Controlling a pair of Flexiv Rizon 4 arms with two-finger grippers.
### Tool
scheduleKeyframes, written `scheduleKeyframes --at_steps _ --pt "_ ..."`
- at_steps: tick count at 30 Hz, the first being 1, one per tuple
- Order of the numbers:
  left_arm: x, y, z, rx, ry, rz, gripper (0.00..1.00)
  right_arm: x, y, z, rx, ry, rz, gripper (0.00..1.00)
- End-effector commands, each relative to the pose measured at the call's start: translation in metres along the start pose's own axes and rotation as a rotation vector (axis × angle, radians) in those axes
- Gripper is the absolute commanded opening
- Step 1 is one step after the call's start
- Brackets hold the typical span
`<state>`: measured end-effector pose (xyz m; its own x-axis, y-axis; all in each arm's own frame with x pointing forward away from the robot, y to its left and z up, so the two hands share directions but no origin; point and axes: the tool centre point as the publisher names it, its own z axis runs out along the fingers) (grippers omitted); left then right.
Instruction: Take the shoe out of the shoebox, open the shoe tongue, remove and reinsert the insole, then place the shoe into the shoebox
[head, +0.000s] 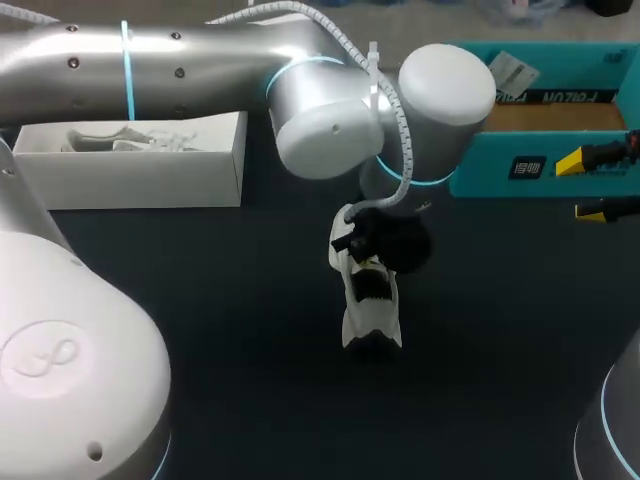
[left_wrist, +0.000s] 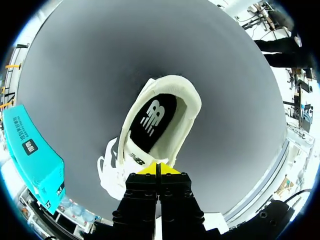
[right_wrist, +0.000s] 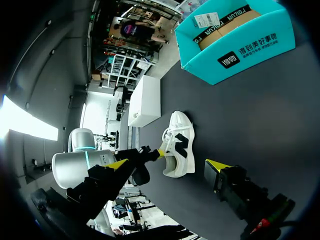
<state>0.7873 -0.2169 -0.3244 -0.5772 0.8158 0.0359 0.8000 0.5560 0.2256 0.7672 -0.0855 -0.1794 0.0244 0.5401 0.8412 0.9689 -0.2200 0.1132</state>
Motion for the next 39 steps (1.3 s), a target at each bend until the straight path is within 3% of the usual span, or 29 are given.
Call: scheduleKeyframes --at_steps 1,3,17,18,20,21,23,35,39 --pt "0.012 0.008 -0.012 0.048 -0.072 -0.085 0.0 0.0 0.0 0.001 0.0 -0.002 0.001 1.0" --pt "0.015 0.013 -0.022 0.064 -0.111 -0.153 0.0 0.0 0.0 0.001 0.0 -0.002 0.001 1.0" --pt "0.015 0.013 -0.022 0.064 -0.111 -0.153 0.0 0.0 0.0 0.001 0.0 -0.002 0.001 1.0" --pt "0.023 0.01 -0.025 0.073 -0.115 -0.276 0.0 0.0 0.0 0.001 0.0 -0.002 0.001 1.0" --pt "0.032 0.0 -0.033 0.077 0.024 -0.57 0.0 0.0 0.0 0.001 0.0 -0.002 0.001 1.0" --pt "0.043 -0.011 -0.043 0.124 0.038 -0.774 0.0 0.0 0.0 0.001 0.0 -0.002 0.001 1.0" --pt "0.05 -0.027 -0.056 0.097 0.136 -0.887 0.0 0.0 0.0 0.001 0.0 -0.002 0.001 1.0" --pt "0.05 -0.027 -0.056 0.097 0.136 -0.887 0.0 0.0 0.0 0.001 0.0 -0.002 0.001 1.0" --pt "0.041 -0.045 -0.055 0.159 0.079 -0.949 0.0 0.0 0.0 0.001 0.0 -0.002 0.001 1.0"
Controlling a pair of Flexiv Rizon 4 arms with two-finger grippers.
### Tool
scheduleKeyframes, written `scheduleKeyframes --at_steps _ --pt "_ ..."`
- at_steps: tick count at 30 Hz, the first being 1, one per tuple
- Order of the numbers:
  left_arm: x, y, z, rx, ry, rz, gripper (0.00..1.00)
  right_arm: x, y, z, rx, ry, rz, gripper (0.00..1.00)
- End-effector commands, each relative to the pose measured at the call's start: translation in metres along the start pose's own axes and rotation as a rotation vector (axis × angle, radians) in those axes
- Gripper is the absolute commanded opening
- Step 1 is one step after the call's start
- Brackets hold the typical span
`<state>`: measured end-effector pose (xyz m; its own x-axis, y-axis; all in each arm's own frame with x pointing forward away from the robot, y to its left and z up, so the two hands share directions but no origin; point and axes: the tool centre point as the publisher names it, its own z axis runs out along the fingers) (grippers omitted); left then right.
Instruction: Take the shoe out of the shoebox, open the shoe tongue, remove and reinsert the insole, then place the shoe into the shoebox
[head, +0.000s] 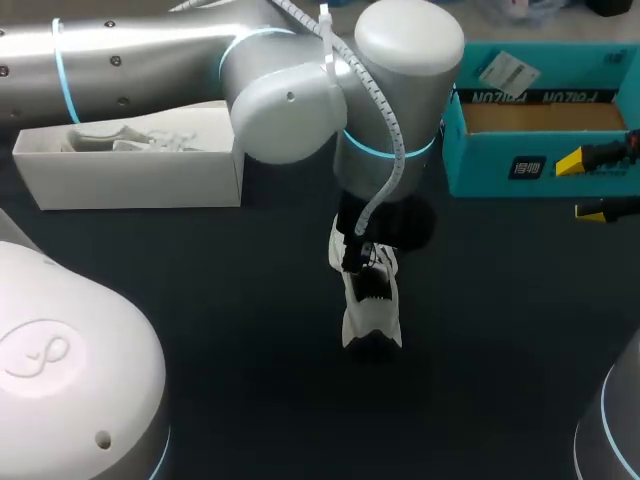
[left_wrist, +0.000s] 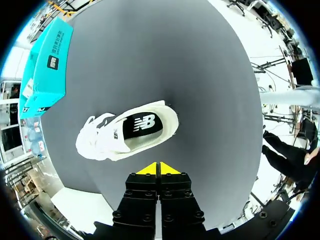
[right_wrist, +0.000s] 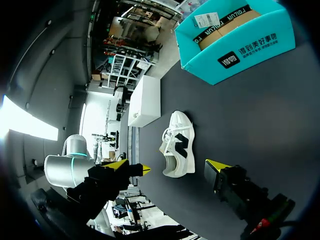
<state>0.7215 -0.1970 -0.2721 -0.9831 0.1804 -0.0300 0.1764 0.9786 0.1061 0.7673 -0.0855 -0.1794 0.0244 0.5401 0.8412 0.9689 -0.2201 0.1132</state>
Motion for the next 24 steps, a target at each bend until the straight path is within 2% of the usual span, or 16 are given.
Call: scheduleKeyframes --at_steps 1,2,3,5,6,11,16,24 --pt "0.003 -0.029 0.007 0.034 0.009 -0.163 0.0 0.0 0.0 0.001 0.0 -0.002 0.001 1.0" --pt "0.006 -0.033 0.008 0.061 0.023 -0.152 0.0 0.0 0.0 0.001 0.0 -0.002 0.001 1.0" --pt "0.008 -0.037 0.01 0.057 0.025 -0.145 0.2 0.0 0.0 0.001 0.0 -0.002 0.001 1.0" --pt "0.013 -0.045 0.015 0.039 0.024 -0.104 0.86 0.0 0.0 0.001 0.0 -0.002 0.001 1.0" --pt "0.015 -0.048 0.018 0.025 0.022 -0.089 1.0 0.0 0.0 0.001 0.0 -0.002 0.001 1.0" --pt "0.024 -0.055 0.027 -0.016 0.005 -0.061 1.0 0.0 0.0 0.001 0.0 -0.002 0.001 1.0" --pt "0.023 -0.058 0.041 -0.034 -0.028 -0.055 1.0 0.0 0.0 0.001 0.0 -0.002 0.001 1.0" --pt "0.021 -0.056 0.067 0.002 -0.041 -0.089 1.0 0.0 0.0 0.001 0.0 -0.002 0.001 1.0"
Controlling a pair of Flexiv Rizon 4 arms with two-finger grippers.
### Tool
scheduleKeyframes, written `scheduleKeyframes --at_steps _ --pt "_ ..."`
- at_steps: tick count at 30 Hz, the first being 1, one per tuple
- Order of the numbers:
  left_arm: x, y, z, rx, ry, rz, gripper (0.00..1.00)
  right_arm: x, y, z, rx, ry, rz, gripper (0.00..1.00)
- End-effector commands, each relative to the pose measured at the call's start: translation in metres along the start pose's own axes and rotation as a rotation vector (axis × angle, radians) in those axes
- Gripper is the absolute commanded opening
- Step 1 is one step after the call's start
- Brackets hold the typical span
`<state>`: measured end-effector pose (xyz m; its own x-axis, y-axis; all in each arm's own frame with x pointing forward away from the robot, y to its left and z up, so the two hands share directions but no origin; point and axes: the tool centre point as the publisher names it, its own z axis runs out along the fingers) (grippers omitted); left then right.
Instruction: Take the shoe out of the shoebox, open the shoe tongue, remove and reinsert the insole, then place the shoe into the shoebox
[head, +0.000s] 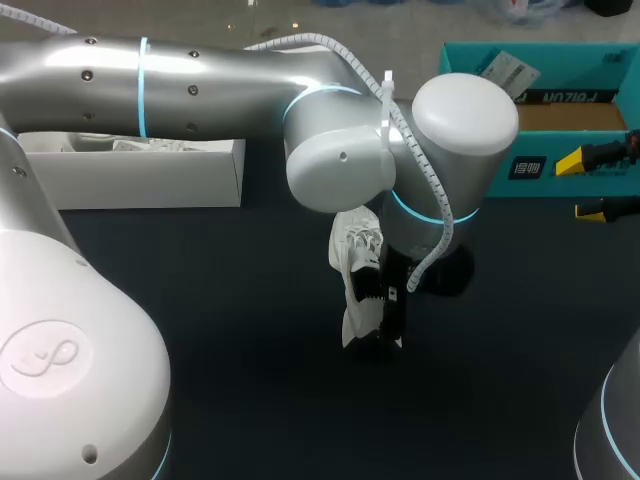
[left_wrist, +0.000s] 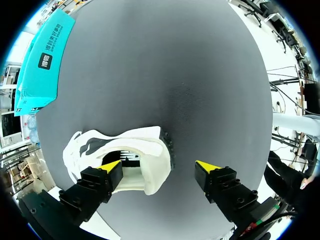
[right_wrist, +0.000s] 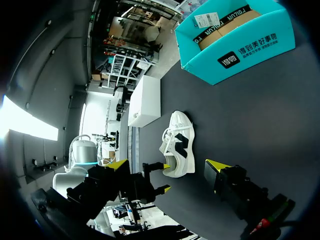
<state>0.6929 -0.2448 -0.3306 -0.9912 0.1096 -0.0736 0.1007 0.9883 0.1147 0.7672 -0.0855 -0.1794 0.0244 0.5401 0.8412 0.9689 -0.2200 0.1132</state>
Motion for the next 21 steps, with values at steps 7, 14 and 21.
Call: scheduleKeyframes --at_steps 7,14,21 --pt "0.001 0.007 0.037 0.021 0.024 -0.025 1.0 0.0 0.0 0.001 0.0 -0.002 0.001 1.0" --pt "0.003 0.007 0.051 0.02 0.044 -0.009 1.0 0.0 0.0 0.001 0.0 -0.002 0.001 1.0" --pt "0.004 0.006 0.066 0.047 0.065 -0.021 1.0 0.0 0.0 0.001 0.0 -0.002 0.001 1.0"
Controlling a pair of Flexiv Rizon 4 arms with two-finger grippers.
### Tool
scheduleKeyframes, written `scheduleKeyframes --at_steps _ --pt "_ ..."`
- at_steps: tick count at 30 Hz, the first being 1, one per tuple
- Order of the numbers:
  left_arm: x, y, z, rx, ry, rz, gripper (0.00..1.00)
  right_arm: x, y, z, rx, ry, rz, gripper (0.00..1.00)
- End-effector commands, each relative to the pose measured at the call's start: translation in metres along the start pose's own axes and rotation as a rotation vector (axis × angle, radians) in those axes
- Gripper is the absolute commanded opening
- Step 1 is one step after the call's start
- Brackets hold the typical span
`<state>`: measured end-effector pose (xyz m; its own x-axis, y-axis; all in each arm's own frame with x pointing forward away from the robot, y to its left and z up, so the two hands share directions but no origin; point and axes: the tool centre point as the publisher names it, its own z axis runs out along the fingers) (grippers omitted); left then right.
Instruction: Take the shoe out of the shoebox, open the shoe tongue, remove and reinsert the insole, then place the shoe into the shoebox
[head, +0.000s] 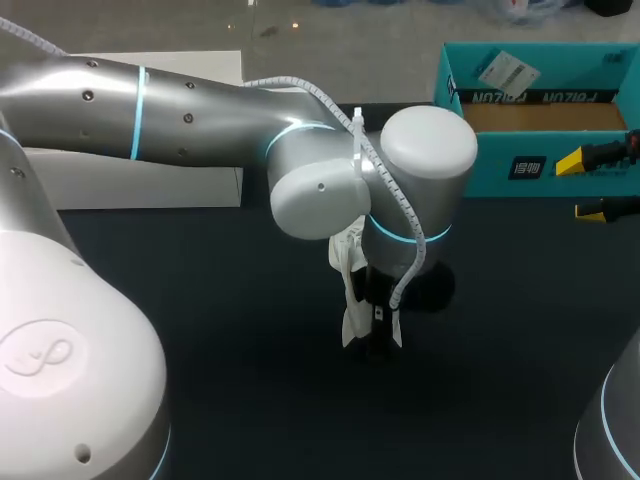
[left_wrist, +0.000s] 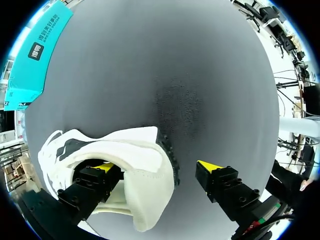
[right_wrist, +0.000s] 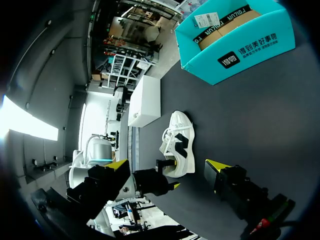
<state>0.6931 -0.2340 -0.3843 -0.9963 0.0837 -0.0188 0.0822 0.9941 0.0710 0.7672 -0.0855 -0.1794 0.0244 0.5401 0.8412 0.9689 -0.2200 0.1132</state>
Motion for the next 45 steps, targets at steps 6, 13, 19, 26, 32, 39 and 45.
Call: scheduleKeyframes --at_steps 6,13,19,26,32,39,45 --pt "0.0 0.002 0.015 0.01 0.019 -0.009 0.77 0.0 0.0 0.001 0.0 -0.002 0.001 1.0" --pt "0.003 0.001 0.018 -0.001 0.028 -0.007 0.0 0.0 0.0 0.001 0.0 -0.002 0.001 1.0" --pt "0.011 0.002 0.005 0.031 0.053 -0.023 0.0 0.0 0.0 0.001 0.0 -0.002 0.001 1.0" --pt "0.016 0.007 -0.041 0.033 0.075 -0.13 0.0 0.0 0.0 0.001 0.0 -0.002 0.001 1.0" --pt "0.017 0.011 -0.095 -0.003 0.047 -0.184 0.0 0.0 0.0 0.001 0.0 -0.002 0.001 1.0" --pt "0.009 0.021 -0.148 0.026 0.083 -0.25 0.0 0.0 0.0 0.001 0.0 -0.002 0.001 1.0" --pt "0.01 0.026 -0.177 0.047 0.068 -0.266 0.0 0.0 0.0 0.001 0.0 -0.002 0.001 1.0"
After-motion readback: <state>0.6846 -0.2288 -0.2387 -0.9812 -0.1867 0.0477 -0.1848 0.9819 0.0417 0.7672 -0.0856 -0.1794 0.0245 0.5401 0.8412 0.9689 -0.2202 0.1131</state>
